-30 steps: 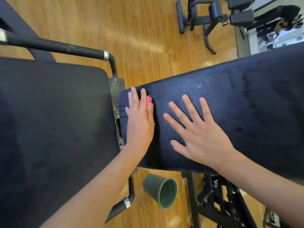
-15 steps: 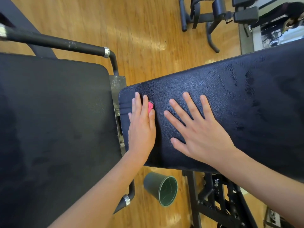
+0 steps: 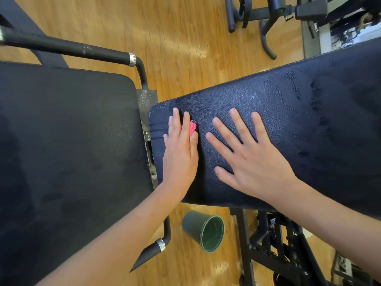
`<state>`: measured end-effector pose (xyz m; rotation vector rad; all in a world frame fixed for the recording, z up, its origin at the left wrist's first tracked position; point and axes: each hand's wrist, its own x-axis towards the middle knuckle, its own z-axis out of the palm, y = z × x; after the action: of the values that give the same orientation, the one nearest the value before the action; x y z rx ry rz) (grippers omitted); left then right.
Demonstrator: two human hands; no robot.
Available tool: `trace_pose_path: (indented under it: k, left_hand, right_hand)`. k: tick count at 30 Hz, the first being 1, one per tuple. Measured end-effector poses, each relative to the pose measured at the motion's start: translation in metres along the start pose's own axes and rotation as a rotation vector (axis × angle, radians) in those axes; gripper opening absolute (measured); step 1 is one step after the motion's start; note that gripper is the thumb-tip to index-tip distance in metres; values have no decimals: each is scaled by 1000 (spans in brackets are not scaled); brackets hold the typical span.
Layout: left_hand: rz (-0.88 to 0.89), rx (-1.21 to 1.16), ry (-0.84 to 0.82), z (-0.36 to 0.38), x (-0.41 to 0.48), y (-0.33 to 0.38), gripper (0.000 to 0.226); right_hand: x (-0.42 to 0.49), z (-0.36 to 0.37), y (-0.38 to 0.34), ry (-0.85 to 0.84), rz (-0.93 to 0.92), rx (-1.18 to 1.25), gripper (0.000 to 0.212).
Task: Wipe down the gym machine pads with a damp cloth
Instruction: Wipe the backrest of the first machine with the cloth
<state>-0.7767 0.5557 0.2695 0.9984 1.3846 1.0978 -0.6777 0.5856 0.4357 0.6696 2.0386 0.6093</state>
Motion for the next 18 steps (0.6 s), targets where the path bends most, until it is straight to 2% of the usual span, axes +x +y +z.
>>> trace_pose_path:
  k: [9, 14, 18]
  left_hand:
    - [-70, -44, -41, 14, -62, -12, 54]
    - [-87, -100, 33, 6, -40, -6, 55]
    - [-82, -72, 32, 5, -30, -3, 56]
  right_hand:
    - [1, 0, -2, 7, 2, 8, 79]
    - [1, 1, -1, 18, 2, 10, 79]
    - [1, 3, -1, 31, 1, -2, 79]
